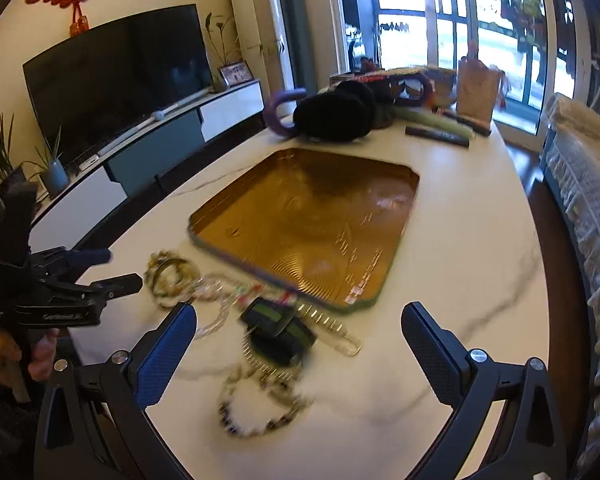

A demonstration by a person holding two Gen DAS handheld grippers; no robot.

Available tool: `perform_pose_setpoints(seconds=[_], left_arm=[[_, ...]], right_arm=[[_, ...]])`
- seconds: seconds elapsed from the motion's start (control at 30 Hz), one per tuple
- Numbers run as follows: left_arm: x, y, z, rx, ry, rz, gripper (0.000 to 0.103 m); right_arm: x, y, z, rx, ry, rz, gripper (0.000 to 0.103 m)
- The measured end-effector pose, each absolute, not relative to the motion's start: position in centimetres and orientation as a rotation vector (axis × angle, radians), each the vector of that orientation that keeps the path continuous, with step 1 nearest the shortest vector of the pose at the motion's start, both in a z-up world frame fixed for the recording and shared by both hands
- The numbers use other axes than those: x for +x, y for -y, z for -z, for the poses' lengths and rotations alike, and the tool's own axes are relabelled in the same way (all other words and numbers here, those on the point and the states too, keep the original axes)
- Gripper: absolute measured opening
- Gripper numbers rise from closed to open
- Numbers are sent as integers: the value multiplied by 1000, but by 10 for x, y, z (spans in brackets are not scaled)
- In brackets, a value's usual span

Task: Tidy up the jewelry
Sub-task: 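Grasp the black smartwatch with the right tool while the left tool approaches the silver bangle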

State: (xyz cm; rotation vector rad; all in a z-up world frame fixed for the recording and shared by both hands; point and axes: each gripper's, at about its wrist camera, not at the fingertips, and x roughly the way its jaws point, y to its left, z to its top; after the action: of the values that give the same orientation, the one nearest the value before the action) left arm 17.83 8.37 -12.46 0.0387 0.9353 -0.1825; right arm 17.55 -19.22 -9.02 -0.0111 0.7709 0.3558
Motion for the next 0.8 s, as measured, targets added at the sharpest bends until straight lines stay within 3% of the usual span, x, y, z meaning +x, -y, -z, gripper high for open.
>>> perform_pose_setpoints(seconds=[0.07, 0.2, 0.33, 0.43, 0.53, 0.57, 0.6, 0.8], left_arm=[[186, -84, 137, 20, -962, 221, 31], [189, -78, 141, 43, -964, 238, 14], [190, -71, 142, 90, -956, 229, 10], [190, -71, 140, 76, -952, 235, 7], [187, -75, 133, 28, -936, 269, 6], [186, -76, 130, 19, -928, 272, 3], [184, -78, 128, 15, -919, 266, 3], [168, -87, 118, -51, -892, 293, 3]], right_arm=[[175, 195, 99, 9, -775, -376, 101], [181, 195, 115, 13, -829, -417, 91], [187, 190, 125, -21, -850, -437, 88], [194, 187, 129, -23, -864, -450, 80], [201, 180, 133, -18, -892, -501, 58], [204, 176, 136, -21, -911, -521, 44], [204, 174, 138, -31, -923, -517, 24], [197, 192, 125, 10, -868, -469, 17]])
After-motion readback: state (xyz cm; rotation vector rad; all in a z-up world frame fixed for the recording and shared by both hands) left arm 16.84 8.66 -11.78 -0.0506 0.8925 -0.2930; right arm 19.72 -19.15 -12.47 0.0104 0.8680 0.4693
